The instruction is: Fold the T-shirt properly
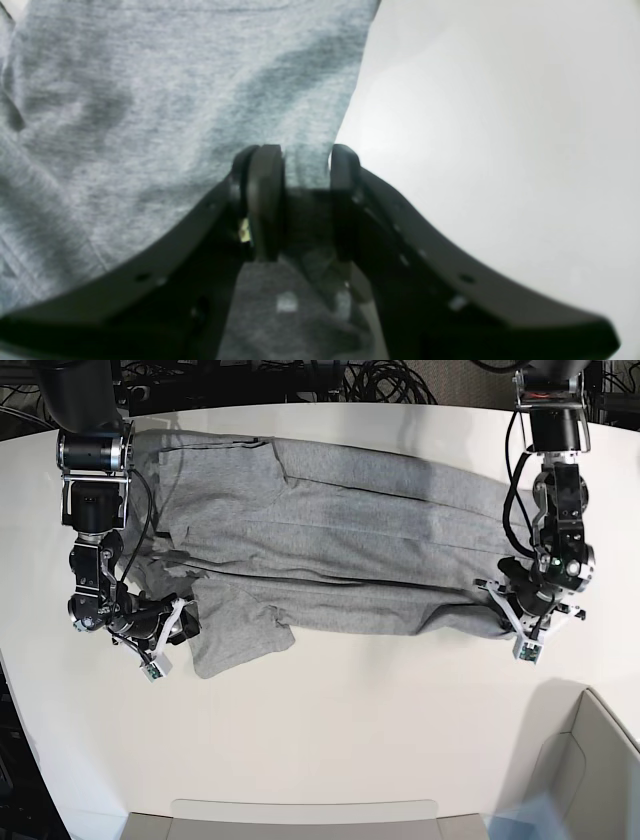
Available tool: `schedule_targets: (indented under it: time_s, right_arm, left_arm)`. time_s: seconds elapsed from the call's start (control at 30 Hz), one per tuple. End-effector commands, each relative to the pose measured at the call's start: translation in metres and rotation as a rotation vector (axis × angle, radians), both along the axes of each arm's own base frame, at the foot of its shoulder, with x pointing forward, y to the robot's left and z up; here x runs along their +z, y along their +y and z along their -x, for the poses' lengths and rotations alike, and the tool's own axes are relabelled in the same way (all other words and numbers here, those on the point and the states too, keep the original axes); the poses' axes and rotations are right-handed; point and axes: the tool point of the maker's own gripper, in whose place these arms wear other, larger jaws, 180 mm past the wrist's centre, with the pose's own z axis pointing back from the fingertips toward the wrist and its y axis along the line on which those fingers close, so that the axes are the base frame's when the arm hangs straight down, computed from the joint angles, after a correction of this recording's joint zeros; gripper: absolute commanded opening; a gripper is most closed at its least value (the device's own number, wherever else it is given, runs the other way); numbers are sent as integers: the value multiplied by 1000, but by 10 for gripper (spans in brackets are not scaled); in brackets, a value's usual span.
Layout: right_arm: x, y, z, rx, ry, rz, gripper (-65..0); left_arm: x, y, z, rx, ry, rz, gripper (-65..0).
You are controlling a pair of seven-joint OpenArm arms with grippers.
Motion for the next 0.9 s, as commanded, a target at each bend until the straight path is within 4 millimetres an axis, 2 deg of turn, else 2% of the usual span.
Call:
schedule_targets:
  time_s: [0.0, 0.1, 0.23, 0.27, 0.37, 0.47, 0.6, 0.77, 0.87]
  right_arm:
    - [-16, -18, 17, 16, 93, 103, -475]
    - [-16, -18, 17, 16, 93, 103, -475]
    - [-16, -18, 17, 16, 93, 103, -475]
    - [-16, -18, 17, 16, 93, 103, -475]
    - [-16, -18, 17, 16, 93, 103, -475]
    - [-16, -18, 17, 16, 93, 103, -475]
    - [-16, -18, 17, 16, 93, 103, -475]
    - [-16, -18, 17, 16, 93, 103, -475]
    - [-16, -18, 17, 16, 93, 103, -475]
  left_arm:
    - [20, 9, -18, 14, -61, -9, -650]
    - [17, 16, -40, 43, -59, 20, -650]
    - [17, 8, -60, 9, -88, 26, -650]
    - [19, 7, -62, 5, -96, 25, -616]
    - [20, 8, -63, 8, -106, 27, -506]
    - [22, 10, -63, 12, -109, 27, -454]
    - [22, 12, -63, 15, -106, 26, -453]
    - [32, 30, -63, 26, -123, -11, -453]
    - [48, 51, -62, 70, -165, -19, -454]
